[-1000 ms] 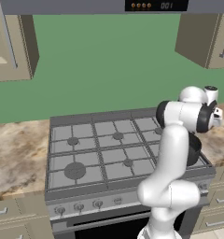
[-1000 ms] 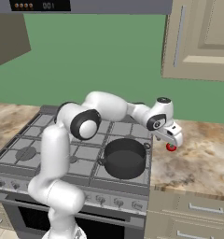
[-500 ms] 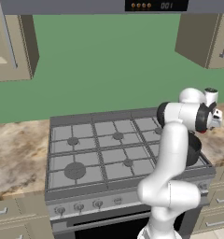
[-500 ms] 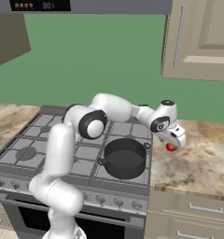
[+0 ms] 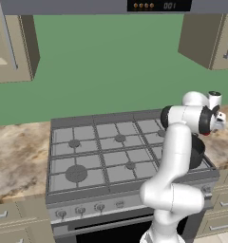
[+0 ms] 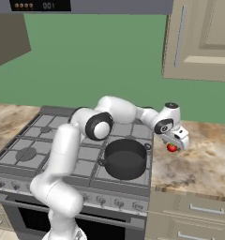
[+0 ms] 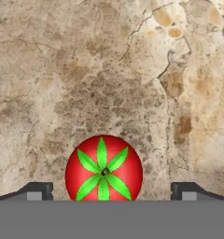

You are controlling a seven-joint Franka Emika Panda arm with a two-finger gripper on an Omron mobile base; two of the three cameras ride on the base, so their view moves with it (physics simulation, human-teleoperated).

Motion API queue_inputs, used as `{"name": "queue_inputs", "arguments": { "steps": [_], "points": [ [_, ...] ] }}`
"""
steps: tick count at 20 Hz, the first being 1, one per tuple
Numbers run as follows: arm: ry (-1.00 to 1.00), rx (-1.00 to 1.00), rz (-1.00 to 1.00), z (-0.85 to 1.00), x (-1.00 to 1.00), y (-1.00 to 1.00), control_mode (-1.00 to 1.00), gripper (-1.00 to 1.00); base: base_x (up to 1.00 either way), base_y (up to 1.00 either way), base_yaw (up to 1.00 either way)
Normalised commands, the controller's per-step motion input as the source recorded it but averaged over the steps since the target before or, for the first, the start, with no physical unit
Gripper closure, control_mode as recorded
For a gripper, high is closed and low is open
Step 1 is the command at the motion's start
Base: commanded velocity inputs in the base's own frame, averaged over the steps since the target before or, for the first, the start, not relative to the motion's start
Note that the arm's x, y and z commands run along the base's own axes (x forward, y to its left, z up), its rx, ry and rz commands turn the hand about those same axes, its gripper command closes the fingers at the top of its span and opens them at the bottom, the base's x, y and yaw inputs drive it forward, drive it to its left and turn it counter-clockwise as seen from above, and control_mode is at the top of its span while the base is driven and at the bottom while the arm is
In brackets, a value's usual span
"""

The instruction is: Turn on the burner for the pot on the stove. Wait thirty seconds for the pot to heat up. Then add the tomato to the pot.

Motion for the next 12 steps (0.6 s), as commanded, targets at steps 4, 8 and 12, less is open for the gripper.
{"name": "queue_inputs", "arguments": {
  "steps": [4, 8, 12],
  "points": [
    [0.00, 0.00, 0.00, -0.15, 0.26, 0.00, -1.00, -1.00, 0.00, 0.00, 0.00],
    [0.00, 0.00, 0.00, -0.22, 0.04, 0.00, -1.00, -1.00, 0.00, 0.00, 0.00],
    [0.00, 0.00, 0.00, -0.24, -0.01, 0.00, -1.00, -1.00, 0.00, 0.00, 0.00]
  ]
}}
